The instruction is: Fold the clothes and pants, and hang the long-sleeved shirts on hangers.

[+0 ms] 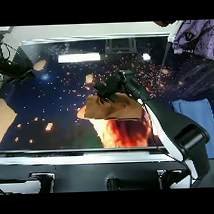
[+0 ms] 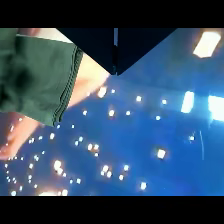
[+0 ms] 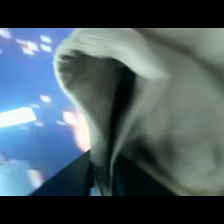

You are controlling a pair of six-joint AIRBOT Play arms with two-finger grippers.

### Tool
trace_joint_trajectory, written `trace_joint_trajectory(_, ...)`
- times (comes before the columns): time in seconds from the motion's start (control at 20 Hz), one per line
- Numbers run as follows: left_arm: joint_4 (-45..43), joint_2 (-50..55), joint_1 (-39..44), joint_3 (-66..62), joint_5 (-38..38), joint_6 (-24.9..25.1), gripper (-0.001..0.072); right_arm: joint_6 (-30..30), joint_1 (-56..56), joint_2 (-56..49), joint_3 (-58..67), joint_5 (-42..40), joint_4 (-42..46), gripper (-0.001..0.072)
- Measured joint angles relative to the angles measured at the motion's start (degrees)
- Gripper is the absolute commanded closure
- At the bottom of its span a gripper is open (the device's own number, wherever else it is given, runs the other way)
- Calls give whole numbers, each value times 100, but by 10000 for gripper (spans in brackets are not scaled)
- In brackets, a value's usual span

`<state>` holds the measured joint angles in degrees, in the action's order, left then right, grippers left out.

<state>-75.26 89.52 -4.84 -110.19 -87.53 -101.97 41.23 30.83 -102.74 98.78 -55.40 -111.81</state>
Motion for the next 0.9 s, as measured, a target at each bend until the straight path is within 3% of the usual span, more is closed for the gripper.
trace_joint_trajectory(0.2, 0, 0, 0, 0, -52, 0, 693, 702, -57, 264, 2, 426, -503, 322)
trace_joint_trajectory(0.25, 0, 0, -2, 0, -76, 0, 694, 861, -140, 409, 2, 428, -568, 264)
trace_joint_trajectory(0.35, 0, 0, 0, 0, -90, 0, 693, 1161, -411, 723, 2, 269, -638, 237)
trace_joint_trajectory(0.7, 0, -2, 0, 0, -125, 0, 694, 3080, -2903, 1615, -101, -1687, -739, 171)
trace_joint_trajectory(0.9, 2, -2, 0, 0, -136, 0, 693, 4295, -4409, 1670, -1054, -2208, -1292, 172)
